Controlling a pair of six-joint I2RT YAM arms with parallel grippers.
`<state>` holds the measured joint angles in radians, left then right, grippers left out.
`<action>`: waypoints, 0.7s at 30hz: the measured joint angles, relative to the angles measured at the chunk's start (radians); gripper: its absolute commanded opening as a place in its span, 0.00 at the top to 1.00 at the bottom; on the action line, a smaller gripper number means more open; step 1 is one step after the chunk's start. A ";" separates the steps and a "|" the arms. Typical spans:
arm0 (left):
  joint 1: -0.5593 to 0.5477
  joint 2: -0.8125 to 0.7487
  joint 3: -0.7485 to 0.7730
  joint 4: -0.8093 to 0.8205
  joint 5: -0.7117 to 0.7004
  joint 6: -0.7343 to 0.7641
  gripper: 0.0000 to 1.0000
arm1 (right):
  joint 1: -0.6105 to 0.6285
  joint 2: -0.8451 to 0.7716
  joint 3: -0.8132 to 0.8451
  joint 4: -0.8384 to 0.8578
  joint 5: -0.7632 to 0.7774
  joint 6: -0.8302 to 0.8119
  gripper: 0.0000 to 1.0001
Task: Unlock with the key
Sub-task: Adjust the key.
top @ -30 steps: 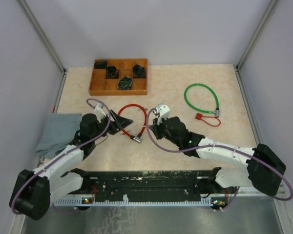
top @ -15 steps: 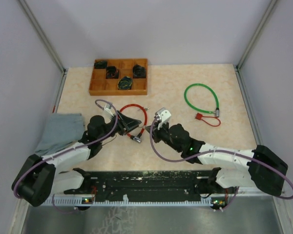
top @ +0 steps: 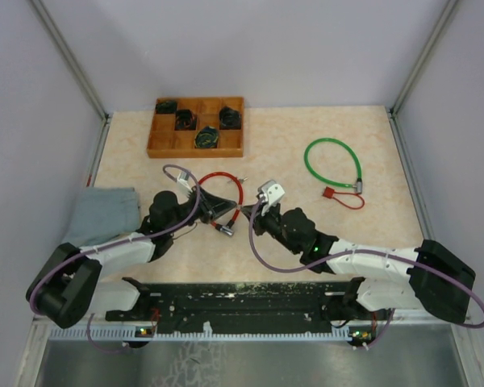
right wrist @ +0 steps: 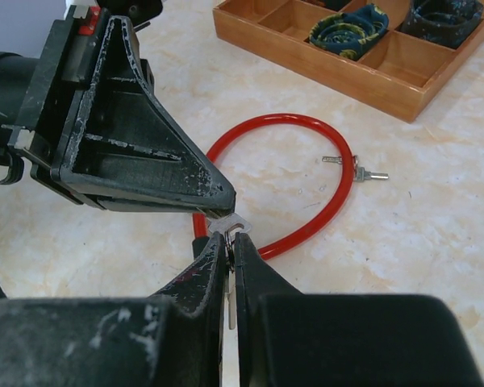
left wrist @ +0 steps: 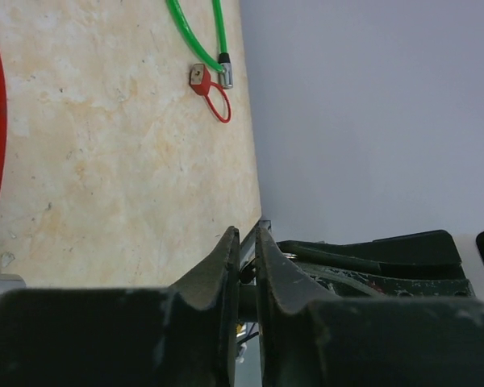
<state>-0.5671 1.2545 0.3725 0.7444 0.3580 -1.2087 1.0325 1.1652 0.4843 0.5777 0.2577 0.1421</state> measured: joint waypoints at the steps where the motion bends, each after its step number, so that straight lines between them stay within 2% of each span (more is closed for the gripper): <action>1: 0.000 0.000 0.000 0.008 0.001 0.000 0.94 | 0.001 0.000 0.000 0.005 0.003 -0.003 1.00; 3: 0.000 0.000 0.001 0.026 0.002 -0.005 1.00 | 0.002 0.001 0.000 0.005 0.008 -0.008 1.00; 6: 0.000 0.000 0.004 0.045 0.010 0.000 1.00 | 0.002 0.002 -0.002 0.006 0.011 -0.011 0.97; 8: 0.000 -0.002 0.004 0.045 0.010 0.010 1.00 | 0.002 0.002 -0.002 0.006 0.010 -0.011 0.90; 11: -0.001 -0.026 0.009 0.014 0.009 0.060 1.00 | 0.003 0.002 -0.002 -0.003 0.006 -0.014 0.73; 16: -0.001 -0.110 0.074 -0.136 -0.027 0.204 1.00 | 0.005 -0.006 -0.002 -0.058 0.007 -0.054 0.61; 21: -0.001 -0.135 0.178 -0.283 -0.059 0.343 1.00 | 0.005 -0.037 -0.002 -0.091 0.019 -0.140 0.44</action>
<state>-0.5678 1.1194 0.5507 0.4618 0.2993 -0.8654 1.0370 1.1286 0.4828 0.4866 0.2771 0.0017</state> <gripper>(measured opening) 0.008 0.479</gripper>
